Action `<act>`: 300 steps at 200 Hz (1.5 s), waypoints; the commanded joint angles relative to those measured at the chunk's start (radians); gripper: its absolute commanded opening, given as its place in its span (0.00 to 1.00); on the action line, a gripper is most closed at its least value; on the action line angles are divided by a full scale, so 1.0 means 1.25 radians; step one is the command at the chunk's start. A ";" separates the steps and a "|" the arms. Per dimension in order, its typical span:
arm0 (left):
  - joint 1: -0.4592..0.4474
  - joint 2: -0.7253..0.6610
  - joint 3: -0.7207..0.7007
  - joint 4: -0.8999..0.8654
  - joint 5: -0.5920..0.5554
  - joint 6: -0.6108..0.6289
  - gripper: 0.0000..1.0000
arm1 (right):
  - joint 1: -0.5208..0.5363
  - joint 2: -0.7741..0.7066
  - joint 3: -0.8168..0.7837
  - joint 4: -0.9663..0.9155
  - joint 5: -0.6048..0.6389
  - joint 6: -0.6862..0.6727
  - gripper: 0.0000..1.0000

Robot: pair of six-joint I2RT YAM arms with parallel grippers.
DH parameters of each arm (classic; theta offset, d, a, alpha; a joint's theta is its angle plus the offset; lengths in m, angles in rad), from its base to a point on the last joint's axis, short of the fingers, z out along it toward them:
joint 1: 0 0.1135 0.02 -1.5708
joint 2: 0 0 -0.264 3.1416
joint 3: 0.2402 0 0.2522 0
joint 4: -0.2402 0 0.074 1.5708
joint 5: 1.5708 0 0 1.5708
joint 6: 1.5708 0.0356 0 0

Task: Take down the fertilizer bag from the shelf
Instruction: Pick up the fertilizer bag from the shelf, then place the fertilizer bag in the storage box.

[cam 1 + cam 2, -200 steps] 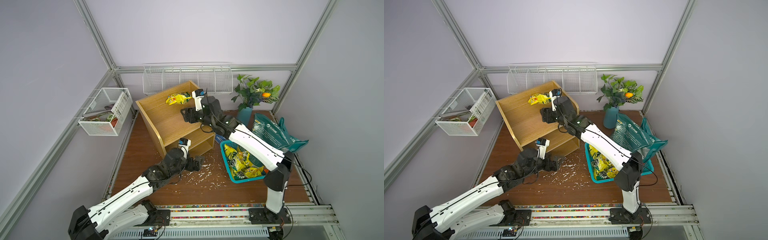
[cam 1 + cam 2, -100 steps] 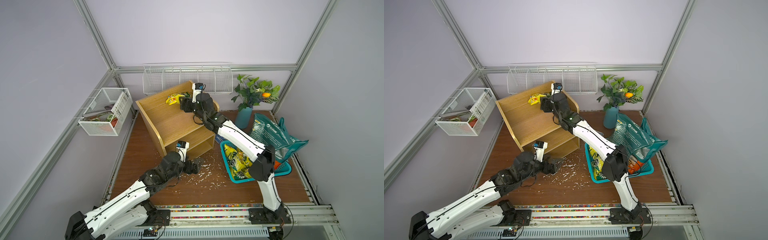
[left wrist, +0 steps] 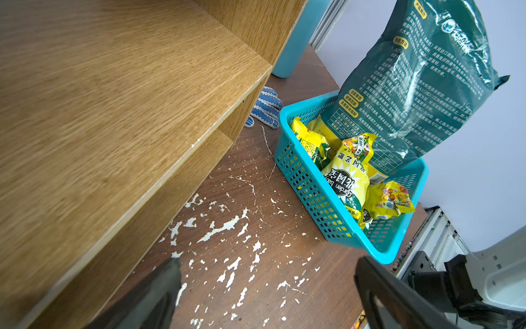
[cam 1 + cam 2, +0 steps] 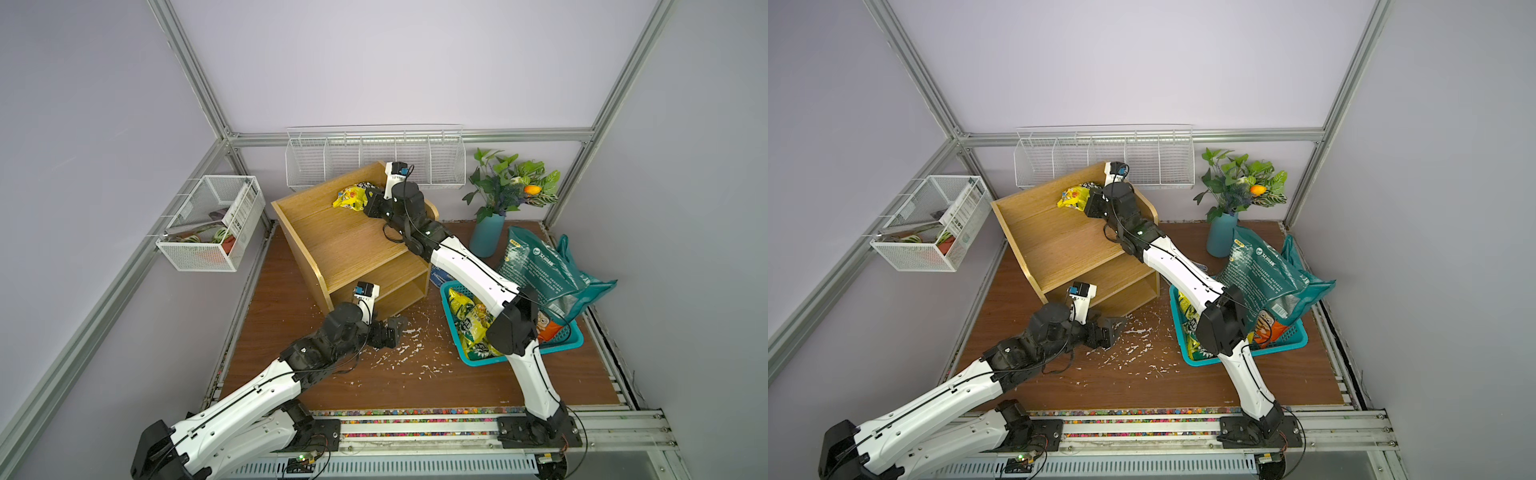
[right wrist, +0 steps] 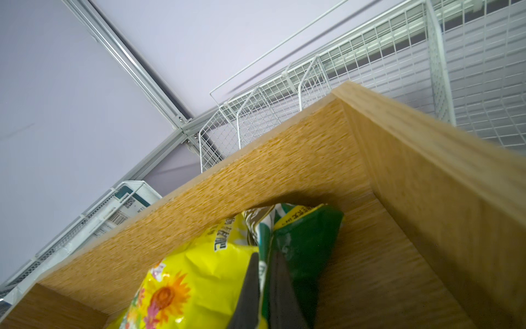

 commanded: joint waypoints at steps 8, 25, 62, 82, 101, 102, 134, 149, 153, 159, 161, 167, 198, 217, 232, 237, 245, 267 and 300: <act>0.002 0.006 0.006 -0.021 -0.012 0.023 1.00 | -0.006 -0.042 0.005 -0.013 -0.039 -0.003 0.00; 0.002 0.004 0.004 -0.026 -0.012 0.023 1.00 | -0.006 -0.083 -0.007 0.002 -0.066 -0.020 0.00; 0.003 0.010 0.007 -0.028 -0.012 0.021 1.00 | 0.006 -0.216 -0.065 0.017 -0.139 -0.083 0.00; 0.003 0.016 0.012 -0.025 -0.009 0.021 1.00 | 0.018 -0.290 -0.072 -0.076 -0.151 -0.142 0.00; 0.003 0.024 0.018 -0.021 0.000 0.019 1.00 | 0.025 -0.368 -0.103 -0.173 -0.153 -0.185 0.00; 0.003 0.025 0.018 -0.021 0.000 0.018 1.00 | 0.025 -0.372 -0.107 -0.178 -0.152 -0.188 0.00; 0.003 0.033 0.023 -0.020 0.006 0.017 1.00 | 0.043 -0.531 -0.239 -0.317 -0.103 -0.247 0.00; 0.003 0.038 0.023 -0.015 0.007 0.014 1.00 | 0.053 -0.610 -0.316 -0.386 -0.067 -0.255 0.00; 0.003 0.040 0.022 -0.014 0.007 0.013 1.00 | 0.055 -0.630 -0.335 -0.408 -0.055 -0.255 0.00; 0.003 0.042 0.023 -0.013 0.007 0.011 1.00 | 0.058 -0.660 -0.362 -0.439 -0.035 -0.252 0.00; 0.003 0.044 0.023 -0.012 0.007 0.011 1.00 | 0.059 -0.674 -0.375 -0.454 -0.027 -0.252 0.00; 0.003 0.048 0.023 -0.010 0.008 0.011 1.00 | 0.060 -0.701 -0.401 -0.487 -0.008 -0.246 0.00; 0.003 0.086 0.037 0.005 0.021 0.009 1.00 | 0.061 -0.821 -0.520 -0.650 0.128 -0.194 0.00; 0.003 0.111 0.054 0.011 0.029 0.009 1.00 | 0.061 -0.885 -0.598 -0.721 0.236 -0.154 0.00; 0.002 0.129 0.067 0.015 0.035 0.003 1.00 | 0.055 -0.921 -0.652 -0.775 0.321 -0.117 0.00; 0.003 0.133 0.070 0.017 0.037 0.002 1.00 | 0.048 -0.930 -0.669 -0.791 0.341 -0.102 0.00; 0.003 0.138 0.071 0.021 0.039 -0.002 1.00 | 0.028 -0.939 -0.693 -0.817 0.355 -0.081 0.00; 0.002 0.148 0.074 0.023 0.048 -0.008 1.00 | -0.040 -0.964 -0.774 -0.837 0.373 -0.057 0.00; 0.002 0.135 0.063 0.003 0.044 -0.009 1.00 | -0.168 -1.023 -0.879 -0.804 0.341 -0.067 0.00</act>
